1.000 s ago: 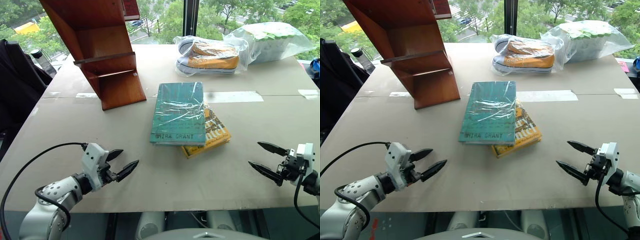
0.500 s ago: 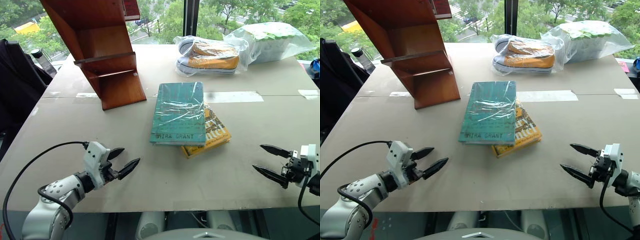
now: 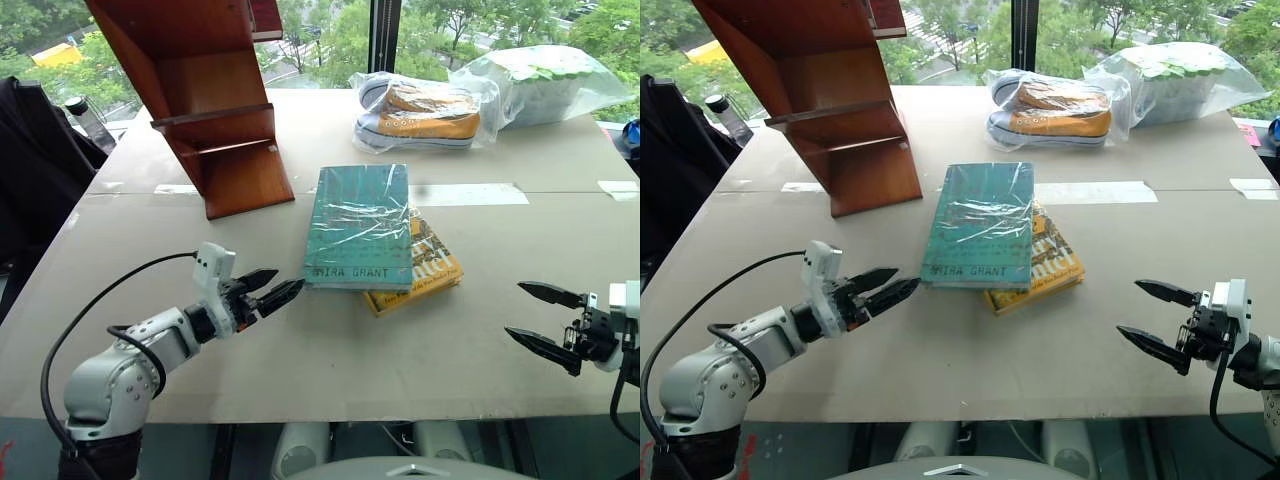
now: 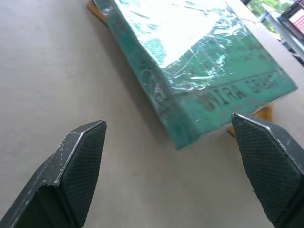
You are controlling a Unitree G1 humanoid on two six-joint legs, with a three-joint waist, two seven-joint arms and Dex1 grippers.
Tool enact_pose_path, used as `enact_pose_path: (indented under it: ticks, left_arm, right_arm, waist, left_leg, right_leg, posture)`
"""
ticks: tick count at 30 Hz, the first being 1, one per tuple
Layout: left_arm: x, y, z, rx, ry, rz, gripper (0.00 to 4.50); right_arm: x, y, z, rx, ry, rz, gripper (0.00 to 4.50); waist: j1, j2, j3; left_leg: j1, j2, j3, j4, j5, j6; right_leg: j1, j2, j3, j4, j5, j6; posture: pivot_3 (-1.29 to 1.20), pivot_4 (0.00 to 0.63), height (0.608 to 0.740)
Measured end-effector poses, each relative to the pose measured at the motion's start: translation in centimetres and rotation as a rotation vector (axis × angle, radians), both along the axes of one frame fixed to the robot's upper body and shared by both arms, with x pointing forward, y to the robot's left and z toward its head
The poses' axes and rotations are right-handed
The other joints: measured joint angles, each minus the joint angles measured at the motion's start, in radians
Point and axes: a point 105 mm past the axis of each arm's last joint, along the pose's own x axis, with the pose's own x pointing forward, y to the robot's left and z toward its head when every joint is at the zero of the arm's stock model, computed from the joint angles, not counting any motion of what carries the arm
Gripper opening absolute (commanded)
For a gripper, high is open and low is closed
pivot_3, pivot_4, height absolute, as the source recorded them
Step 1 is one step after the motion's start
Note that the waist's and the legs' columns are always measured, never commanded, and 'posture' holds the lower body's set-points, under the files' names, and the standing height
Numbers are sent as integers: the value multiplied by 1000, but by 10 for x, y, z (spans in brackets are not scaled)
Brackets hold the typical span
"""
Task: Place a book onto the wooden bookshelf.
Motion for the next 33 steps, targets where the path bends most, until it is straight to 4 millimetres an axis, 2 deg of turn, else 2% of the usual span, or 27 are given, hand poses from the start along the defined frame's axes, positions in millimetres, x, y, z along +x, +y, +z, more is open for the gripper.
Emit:
enact_pose_path:
  ticks: [4,9,12,19,20,21,22,25,29,31,33]
  left_arm:
    - [8,-9,-4,-56,105,-38,4360]
    - [23,-21,-9,-133,212,-54,4360]
    - [30,-27,-8,-215,271,-55,4360]
    - [39,-36,-8,-335,395,-97,4360]
    - [39,-40,-9,-359,416,-117,4115]
    - [39,-45,-9,-376,440,-141,3603]
    - [39,-46,-10,-376,443,-142,3603]
    - [36,-51,-15,-392,487,-173,2146]
    - [38,-54,-3,-431,458,-213,422]
    - [39,-54,-1,-434,445,-210,26]
    - [43,-55,8,-418,368,-201,9]
  right_arm:
    - [-8,15,21,18,-7,43,4500]
    - [-14,43,59,30,-82,106,4500]
    - [-15,52,71,27,-108,118,4500]
    - [-11,61,82,29,-123,105,4500]
    - [-11,62,85,29,-131,109,4500]
    - [-10,63,87,32,-132,107,4500]
    - [-10,63,87,32,-132,107,4500]
    - [-7,64,90,36,-138,100,4500]
    - [-5,65,93,37,-152,99,4500]
    - [-5,65,95,38,-159,100,4500]
    - [-4,65,95,40,-160,100,4500]
  waist:
    - [-3,-2,1]
    - [3,-5,0]
    - [6,-6,0]
    - [10,-9,-1]
    - [12,-9,-1]
    - [12,-10,-1]
    - [12,-10,-1]
    - [6,-12,0]
    - [3,-13,1]
    - [1,-13,1]
    - [1,-16,3]
  left_leg:
    - [0,0,0,0,0,0]
    - [1,-1,0,0,0,0]
    - [1,-2,-1,1,0,0]
    - [0,-5,-1,1,0,0]
    - [0,-5,-1,1,0,0]
    - [0,-5,-2,1,0,0]
    - [0,-5,-2,1,0,0]
    - [-1,-4,-2,1,0,0]
    - [0,-4,-3,1,0,0]
    - [0,-4,-4,1,0,0]
    - [-1,-4,-5,1,0,0]
  right_leg:
    - [0,1,0,0,0,0]
    - [2,0,-1,0,0,0]
    - [3,-1,-2,-1,0,0]
    - [4,-2,-2,-1,0,0]
    - [4,-2,-2,-1,0,0]
    - [4,-2,-2,-1,0,0]
    - [4,-2,-2,-1,0,0]
    - [3,-2,-2,-1,2,-4]
    - [4,-2,-3,-1,2,-4]
    - [4,-2,-2,-1,3,-4]
    - [3,-2,-2,-1,3,-4]
  posture:
    - [0,150,693]
    - [0,150,693]
    - [0,150,693]
    - [0,150,693]
    - [0,150,693]
    - [0,150,693]
    - [0,150,693]
    - [0,150,693]
    - [0,150,693]
    - [0,150,693]
    - [0,150,693]
